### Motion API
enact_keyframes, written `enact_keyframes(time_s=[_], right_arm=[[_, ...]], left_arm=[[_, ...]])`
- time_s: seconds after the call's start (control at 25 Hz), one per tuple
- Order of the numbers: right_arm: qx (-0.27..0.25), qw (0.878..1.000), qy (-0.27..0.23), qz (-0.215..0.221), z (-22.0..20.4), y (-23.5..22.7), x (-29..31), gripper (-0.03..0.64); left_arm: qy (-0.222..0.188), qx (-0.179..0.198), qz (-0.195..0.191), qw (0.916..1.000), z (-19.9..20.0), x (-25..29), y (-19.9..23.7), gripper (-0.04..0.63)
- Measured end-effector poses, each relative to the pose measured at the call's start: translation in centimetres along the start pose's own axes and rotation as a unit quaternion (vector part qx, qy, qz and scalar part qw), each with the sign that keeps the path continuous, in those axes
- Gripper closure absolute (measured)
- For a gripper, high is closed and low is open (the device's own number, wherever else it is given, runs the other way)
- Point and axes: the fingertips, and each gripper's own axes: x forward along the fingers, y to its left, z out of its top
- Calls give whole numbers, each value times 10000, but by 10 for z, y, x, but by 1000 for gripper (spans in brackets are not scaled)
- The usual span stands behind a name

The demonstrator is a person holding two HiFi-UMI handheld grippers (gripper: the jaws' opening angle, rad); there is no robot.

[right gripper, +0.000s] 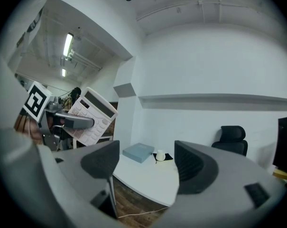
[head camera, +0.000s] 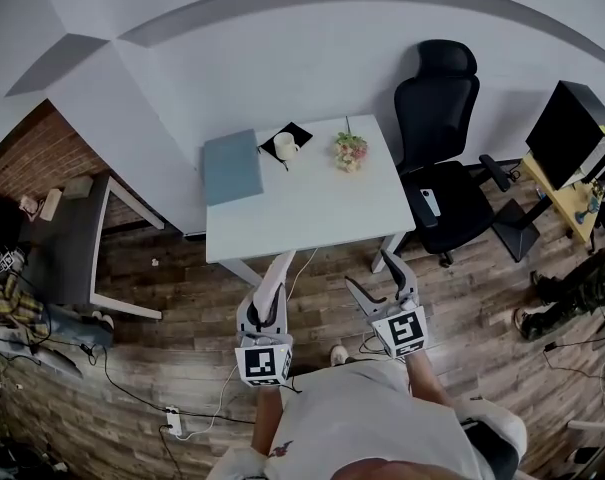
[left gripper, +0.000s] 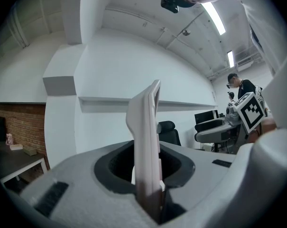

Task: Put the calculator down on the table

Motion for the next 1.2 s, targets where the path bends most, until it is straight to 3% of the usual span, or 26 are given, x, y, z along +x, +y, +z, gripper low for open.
enact_keyframes(time_s=[0.52,1.2], right_arm=[[-2,10000,-6,90,-8,-15,35,256],[31,9998,188,-97,-7,-44,104,258]], left_arm=[[103,13,112,9999,-9,26,14,497],[49,5,-55,10000,-14,99,54,497]])
